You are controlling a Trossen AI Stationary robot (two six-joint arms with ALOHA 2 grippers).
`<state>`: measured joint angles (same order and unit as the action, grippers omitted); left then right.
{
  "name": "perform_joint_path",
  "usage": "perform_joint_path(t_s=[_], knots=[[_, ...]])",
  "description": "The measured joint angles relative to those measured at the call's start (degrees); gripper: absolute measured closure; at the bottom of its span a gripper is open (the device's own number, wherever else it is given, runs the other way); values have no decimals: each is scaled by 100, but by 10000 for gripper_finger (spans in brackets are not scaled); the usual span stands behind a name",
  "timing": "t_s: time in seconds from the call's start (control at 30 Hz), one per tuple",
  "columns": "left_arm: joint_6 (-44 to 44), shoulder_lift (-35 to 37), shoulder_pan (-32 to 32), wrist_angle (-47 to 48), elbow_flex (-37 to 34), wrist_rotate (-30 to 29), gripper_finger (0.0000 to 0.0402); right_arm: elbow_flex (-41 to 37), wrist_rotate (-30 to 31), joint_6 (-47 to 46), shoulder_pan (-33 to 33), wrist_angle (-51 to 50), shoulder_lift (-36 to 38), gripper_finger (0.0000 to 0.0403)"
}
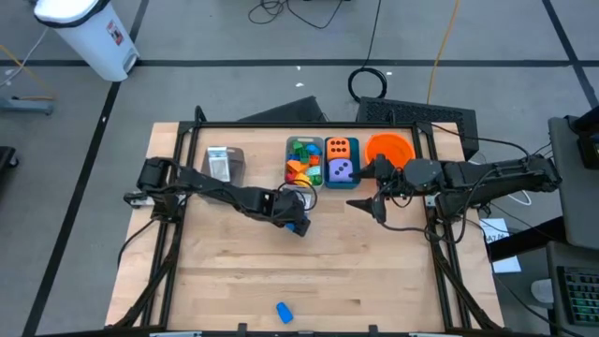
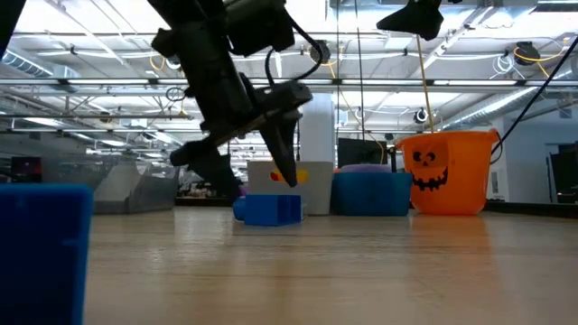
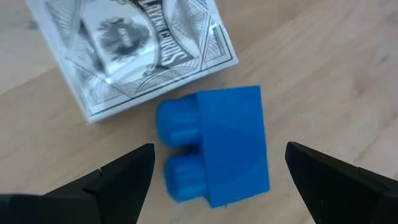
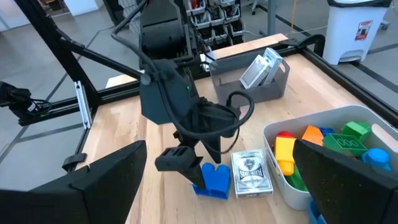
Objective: Pick & Place Toys
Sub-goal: Put the blue game piece into the gray bin
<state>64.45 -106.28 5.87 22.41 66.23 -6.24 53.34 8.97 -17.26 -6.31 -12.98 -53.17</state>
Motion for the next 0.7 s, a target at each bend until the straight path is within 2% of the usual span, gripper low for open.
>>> perform_joint_path(t_s=[0.53, 0.7], knots=[[127, -235, 0, 467, 8, 217, 34, 0, 0, -134, -3, -172, 0, 7], [-162, -234, 12, 415, 5, 220, 34, 0, 0, -155, -4, -233, 0, 7]])
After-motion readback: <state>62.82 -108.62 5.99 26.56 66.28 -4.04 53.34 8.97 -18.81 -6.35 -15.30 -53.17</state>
